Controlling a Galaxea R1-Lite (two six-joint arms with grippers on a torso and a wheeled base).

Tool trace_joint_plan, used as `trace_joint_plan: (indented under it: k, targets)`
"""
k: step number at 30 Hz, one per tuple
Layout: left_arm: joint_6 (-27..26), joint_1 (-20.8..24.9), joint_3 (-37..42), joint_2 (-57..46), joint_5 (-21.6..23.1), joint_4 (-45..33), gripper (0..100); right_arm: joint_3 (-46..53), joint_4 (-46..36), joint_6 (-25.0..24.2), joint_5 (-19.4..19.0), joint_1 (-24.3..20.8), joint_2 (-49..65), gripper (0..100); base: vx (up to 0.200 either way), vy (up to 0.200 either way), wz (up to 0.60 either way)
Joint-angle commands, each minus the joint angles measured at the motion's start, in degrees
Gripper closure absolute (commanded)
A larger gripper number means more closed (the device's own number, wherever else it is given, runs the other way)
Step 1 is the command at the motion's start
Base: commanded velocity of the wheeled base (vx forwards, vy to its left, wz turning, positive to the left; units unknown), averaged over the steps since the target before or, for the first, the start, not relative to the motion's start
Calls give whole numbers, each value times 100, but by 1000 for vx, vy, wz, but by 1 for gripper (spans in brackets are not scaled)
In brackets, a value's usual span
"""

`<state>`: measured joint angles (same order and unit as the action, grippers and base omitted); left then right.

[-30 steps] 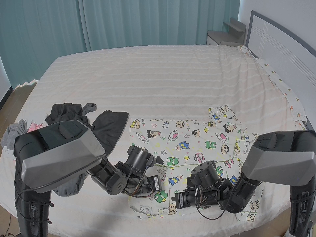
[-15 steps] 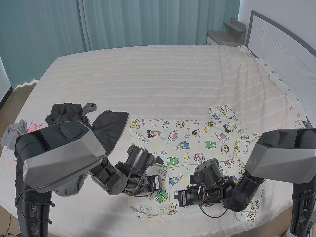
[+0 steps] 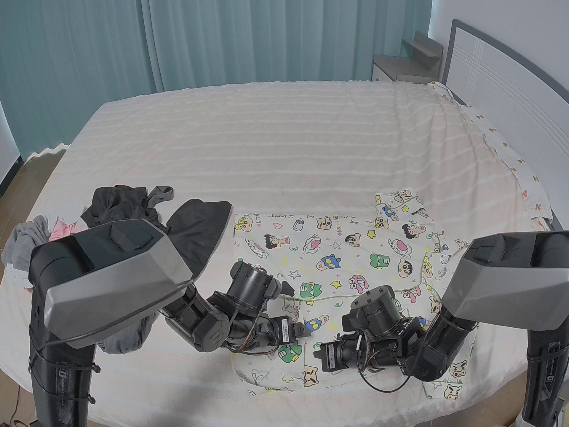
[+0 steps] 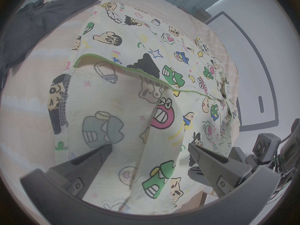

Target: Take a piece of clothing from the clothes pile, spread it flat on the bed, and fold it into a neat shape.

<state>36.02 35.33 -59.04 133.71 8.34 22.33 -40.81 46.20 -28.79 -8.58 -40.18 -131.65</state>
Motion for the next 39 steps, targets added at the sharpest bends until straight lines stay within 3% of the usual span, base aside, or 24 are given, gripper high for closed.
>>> trace_joint_plan:
  k: [1, 4, 5, 22, 39]
  targets:
    - [10, 0, 24, 24, 1, 17, 0, 3, 3, -3, 41, 1, -10, 100, 0, 0, 0]
    - [10, 0, 24, 15, 1, 17, 0, 3, 3, -3, 41, 1, -10, 100, 0, 0, 0]
    - [10, 0, 33, 15, -8, 17, 100, 3, 12, -12, 50, 1, -1, 100, 0, 0, 0]
    - [159, 0, 226, -82, -96, 43, 100, 21, 12, -12, 50, 1, 7, 100, 0, 0, 0]
    - [-16, -509, 253, -714, -113, 307, 100, -32, -6, -30, 58, 248, -221, 100, 0, 0, 0]
